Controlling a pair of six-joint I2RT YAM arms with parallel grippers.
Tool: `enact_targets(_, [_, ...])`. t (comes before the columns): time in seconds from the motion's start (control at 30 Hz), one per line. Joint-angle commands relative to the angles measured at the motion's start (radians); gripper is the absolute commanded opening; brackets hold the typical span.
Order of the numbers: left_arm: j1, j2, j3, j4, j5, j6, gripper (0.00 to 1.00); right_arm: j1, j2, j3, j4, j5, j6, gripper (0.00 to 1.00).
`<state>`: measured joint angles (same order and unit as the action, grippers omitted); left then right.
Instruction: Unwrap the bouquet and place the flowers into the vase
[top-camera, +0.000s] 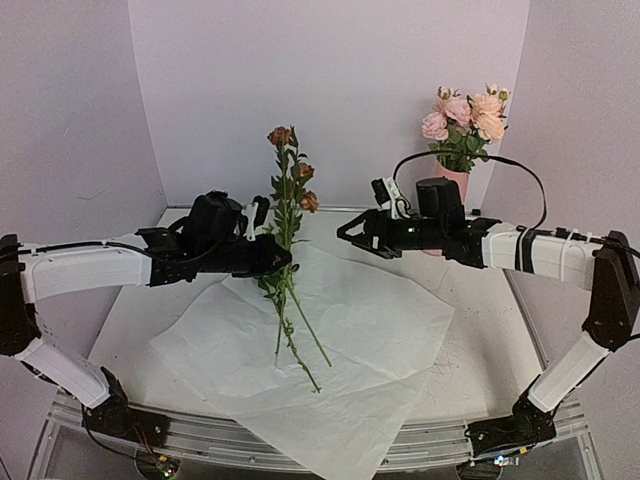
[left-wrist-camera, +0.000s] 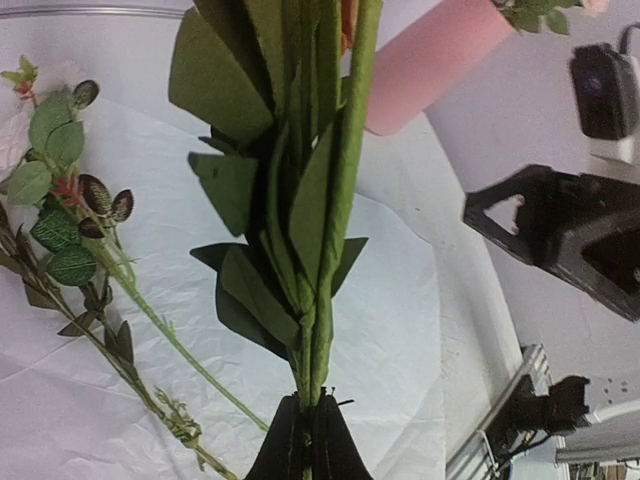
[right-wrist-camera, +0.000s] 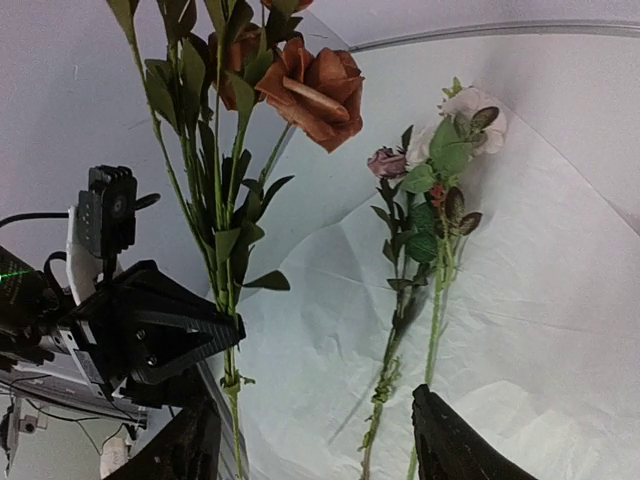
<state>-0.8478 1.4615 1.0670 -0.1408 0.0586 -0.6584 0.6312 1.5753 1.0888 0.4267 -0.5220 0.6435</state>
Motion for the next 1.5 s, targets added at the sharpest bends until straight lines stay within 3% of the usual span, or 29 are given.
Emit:
enact_targets(0.0, [0.0,-0.131,-0.083,0.25,0.165,0.049,0.0,0.038,-0.028,0.061,0.115,-0.093,0.083,0.67])
enact_targets(0.23, [-0.026,-0.166,-0.078,0.303,0.293,0.093,0.0,0.11,-0.041,0.114,0.163,-0.069,0.077,0.86])
enact_targets(0.6, [-0.103,-0.194,-0.055,0.305,0.253,0.147,0.01,0.157,-0.055,0.168,0.194,-0.045,0.069,0.53])
enact_targets(1.2, [-0.114,-0.15,-0.038,0.288,0.086,0.165,0.01,0.196,-0.054,0.202,0.111,0.034,0.053,0.39])
enact_targets(1.47, [-0.123,-0.126,-0.026,0.275,0.051,0.177,0.02,0.204,-0.03,0.241,0.071,0.077,0.044,0.39])
